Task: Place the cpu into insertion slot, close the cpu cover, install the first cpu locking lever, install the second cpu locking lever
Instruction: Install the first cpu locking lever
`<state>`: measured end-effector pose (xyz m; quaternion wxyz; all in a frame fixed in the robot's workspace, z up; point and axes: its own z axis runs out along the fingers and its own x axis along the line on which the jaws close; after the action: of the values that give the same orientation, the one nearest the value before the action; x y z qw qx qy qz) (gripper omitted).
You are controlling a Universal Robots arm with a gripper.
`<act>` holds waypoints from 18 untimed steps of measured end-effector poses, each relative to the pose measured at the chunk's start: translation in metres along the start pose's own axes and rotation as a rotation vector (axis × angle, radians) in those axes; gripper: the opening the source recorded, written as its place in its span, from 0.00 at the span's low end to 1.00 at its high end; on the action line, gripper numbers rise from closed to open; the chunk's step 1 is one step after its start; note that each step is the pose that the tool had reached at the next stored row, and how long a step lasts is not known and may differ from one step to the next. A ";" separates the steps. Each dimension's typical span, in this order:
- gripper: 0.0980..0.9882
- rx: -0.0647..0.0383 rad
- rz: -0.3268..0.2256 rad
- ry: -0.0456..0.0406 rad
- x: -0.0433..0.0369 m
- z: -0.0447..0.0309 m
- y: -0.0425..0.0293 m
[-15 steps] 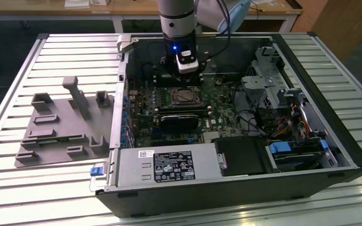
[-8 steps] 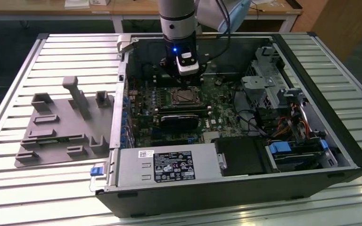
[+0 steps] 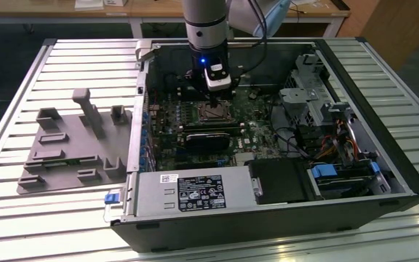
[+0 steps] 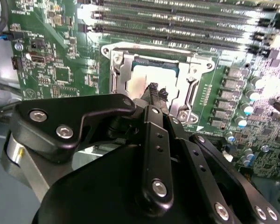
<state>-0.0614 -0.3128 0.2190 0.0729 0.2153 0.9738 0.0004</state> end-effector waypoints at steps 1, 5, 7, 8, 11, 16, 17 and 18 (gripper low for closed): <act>0.00 0.000 0.000 0.0000 -0.0005 0.0001 -0.0011; 0.00 0.001 0.000 -0.0005 -0.0017 0.0002 -0.0036; 0.00 0.001 0.000 -0.0008 -0.0019 0.0002 -0.0042; 0.00 0.001 0.000 -0.0008 -0.0019 0.0002 -0.0042; 0.00 0.002 0.000 -0.0007 -0.0020 0.0002 -0.0043; 0.00 0.000 -0.011 -0.0004 -0.0024 0.0006 -0.0041; 0.00 -0.001 -0.017 -0.0003 -0.0028 0.0009 -0.0039; 0.00 -0.002 -0.024 0.0000 -0.0033 0.0013 -0.0036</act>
<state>-0.0598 -0.3175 0.2181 0.0731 0.2037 0.9763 0.0004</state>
